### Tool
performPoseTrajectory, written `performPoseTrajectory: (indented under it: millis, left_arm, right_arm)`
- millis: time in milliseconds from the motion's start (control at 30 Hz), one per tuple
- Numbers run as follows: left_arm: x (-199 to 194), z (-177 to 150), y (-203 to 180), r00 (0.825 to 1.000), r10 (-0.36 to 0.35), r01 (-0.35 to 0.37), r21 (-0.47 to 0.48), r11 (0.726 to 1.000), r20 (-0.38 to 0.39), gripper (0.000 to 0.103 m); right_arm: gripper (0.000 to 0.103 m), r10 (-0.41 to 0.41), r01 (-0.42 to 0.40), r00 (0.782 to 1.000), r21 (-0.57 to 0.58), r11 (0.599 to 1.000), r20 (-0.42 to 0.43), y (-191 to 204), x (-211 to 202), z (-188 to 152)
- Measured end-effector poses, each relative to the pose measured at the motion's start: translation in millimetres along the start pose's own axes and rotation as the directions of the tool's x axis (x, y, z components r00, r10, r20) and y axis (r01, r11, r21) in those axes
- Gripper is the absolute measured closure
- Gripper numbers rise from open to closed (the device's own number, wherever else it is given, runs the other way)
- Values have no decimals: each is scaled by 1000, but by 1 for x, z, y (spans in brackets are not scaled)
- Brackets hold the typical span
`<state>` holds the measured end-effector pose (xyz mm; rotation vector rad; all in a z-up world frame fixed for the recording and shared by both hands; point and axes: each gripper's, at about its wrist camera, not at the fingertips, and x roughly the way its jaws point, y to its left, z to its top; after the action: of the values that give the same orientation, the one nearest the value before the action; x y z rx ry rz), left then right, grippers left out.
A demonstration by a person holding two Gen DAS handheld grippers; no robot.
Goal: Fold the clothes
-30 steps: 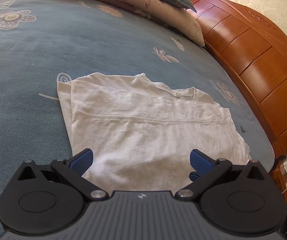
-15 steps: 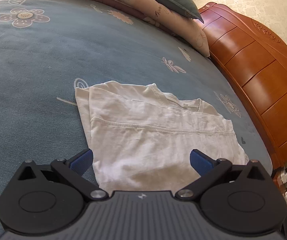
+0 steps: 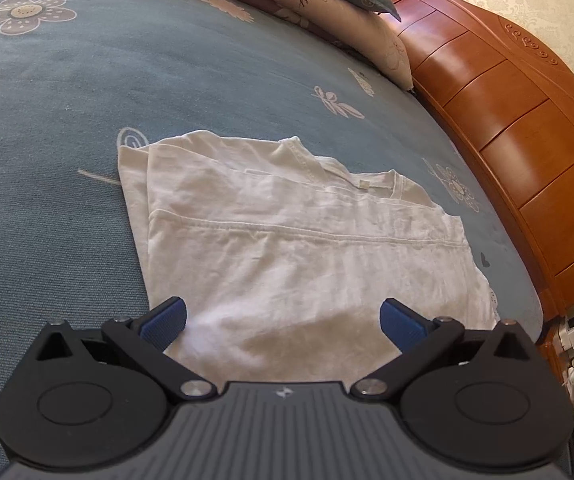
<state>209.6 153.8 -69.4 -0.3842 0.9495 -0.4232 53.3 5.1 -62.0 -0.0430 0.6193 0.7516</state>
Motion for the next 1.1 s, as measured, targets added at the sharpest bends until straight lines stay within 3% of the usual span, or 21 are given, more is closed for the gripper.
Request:
performPoseTrajectory:
  millis: [133,233,300,467,533,667,833,967,1100]
  left_arm:
    - [-21,1,4,993,-20,22,-20,1000,115,1]
    - [-41,3,20,966,-48,67,-68,995,253,1]
    - [-40,4,31,959,-55,85,-99,991,277,1]
    - [-11,14,48,983,-104,131,-181,975,154,1]
    - [-2,17,54,991,-80,103,-238,966,106,1]
    - [4,21,52,994,-90,101,-229,968,60,1]
    - [17,32,64,980,-184,196,-250,948,68,1]
    - [26,41,80,955,-276,296,-276,914,110,1]
    - [35,46,75,951,-285,305,-219,927,119,1]
  right_arm:
    - [0,-38,37,999,34,999,21,-6,-16,-6]
    - [0,-57,56,998,32,998,28,-4,-24,-9]
    - [0,-68,67,997,37,997,27,-7,-27,-9]
    - [0,-72,70,997,71,995,28,-30,-21,-6]
    - [0,-76,73,997,78,994,31,-34,-19,-7]
    - [0,-83,80,996,88,993,30,-42,-19,-8]
    - [0,-79,76,997,122,990,24,-53,-17,-13]
    - [0,-83,79,996,133,988,22,-58,-14,-14]
    - [0,-84,79,996,158,984,27,-63,-12,-14]
